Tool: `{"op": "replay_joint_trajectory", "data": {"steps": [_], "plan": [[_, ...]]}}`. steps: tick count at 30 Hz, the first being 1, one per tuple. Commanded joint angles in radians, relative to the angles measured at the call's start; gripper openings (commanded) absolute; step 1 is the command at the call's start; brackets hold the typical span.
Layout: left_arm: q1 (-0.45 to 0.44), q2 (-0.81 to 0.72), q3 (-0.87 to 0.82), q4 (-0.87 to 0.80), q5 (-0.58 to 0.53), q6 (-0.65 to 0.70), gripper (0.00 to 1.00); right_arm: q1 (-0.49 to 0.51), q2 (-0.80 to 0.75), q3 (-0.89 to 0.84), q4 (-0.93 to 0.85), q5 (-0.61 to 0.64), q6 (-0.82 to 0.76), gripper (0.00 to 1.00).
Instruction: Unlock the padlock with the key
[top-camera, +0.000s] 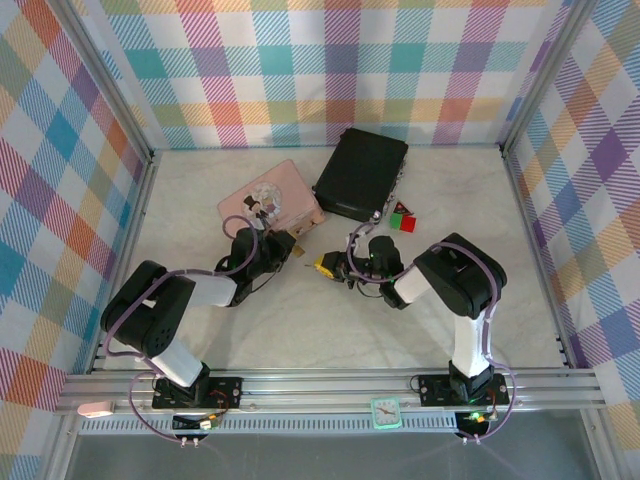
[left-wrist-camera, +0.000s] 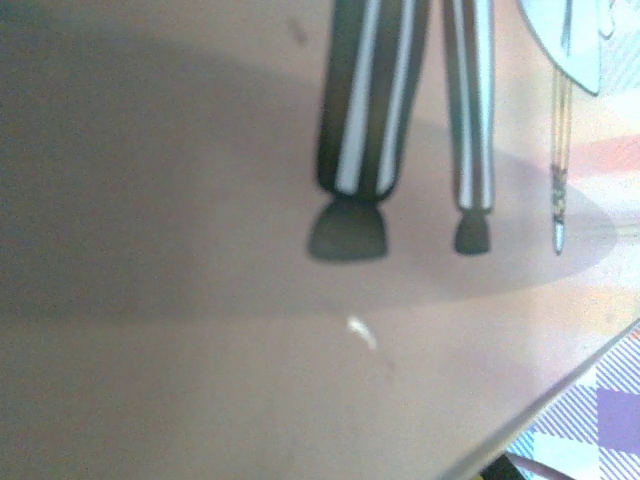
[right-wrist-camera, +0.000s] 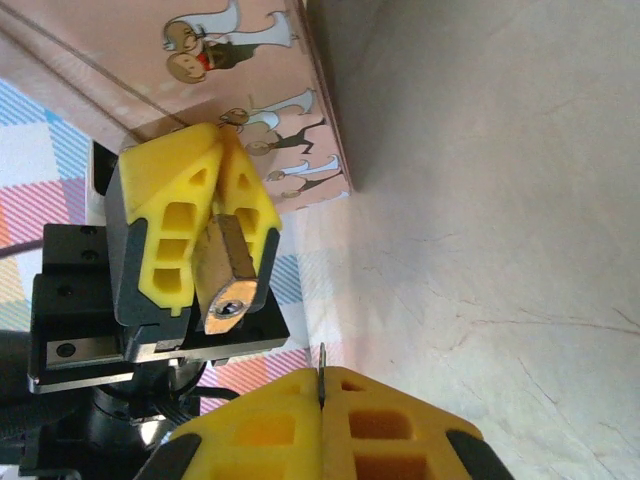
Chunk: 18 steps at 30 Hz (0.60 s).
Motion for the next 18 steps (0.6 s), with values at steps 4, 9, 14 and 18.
{"op": "replay_joint_trajectory", "data": {"steps": [4,9,14,18], "plan": [[-0.024,-0.002,-0.04,0.156,-0.045,-0.045,0.0,0.041,-0.029,-0.035,0.136,0.124,0.093,0.0],[-0.024,-0.005,-0.042,0.159,-0.048,-0.049,0.0,0.043,-0.022,-0.046,0.208,0.189,0.113,0.0],[-0.024,-0.001,-0.04,0.163,-0.051,-0.054,0.0,0.045,-0.056,-0.061,0.211,0.215,0.103,0.0],[-0.024,0.009,-0.032,0.166,-0.046,-0.059,0.0,0.045,-0.062,-0.058,0.208,0.214,0.101,0.0]]}}
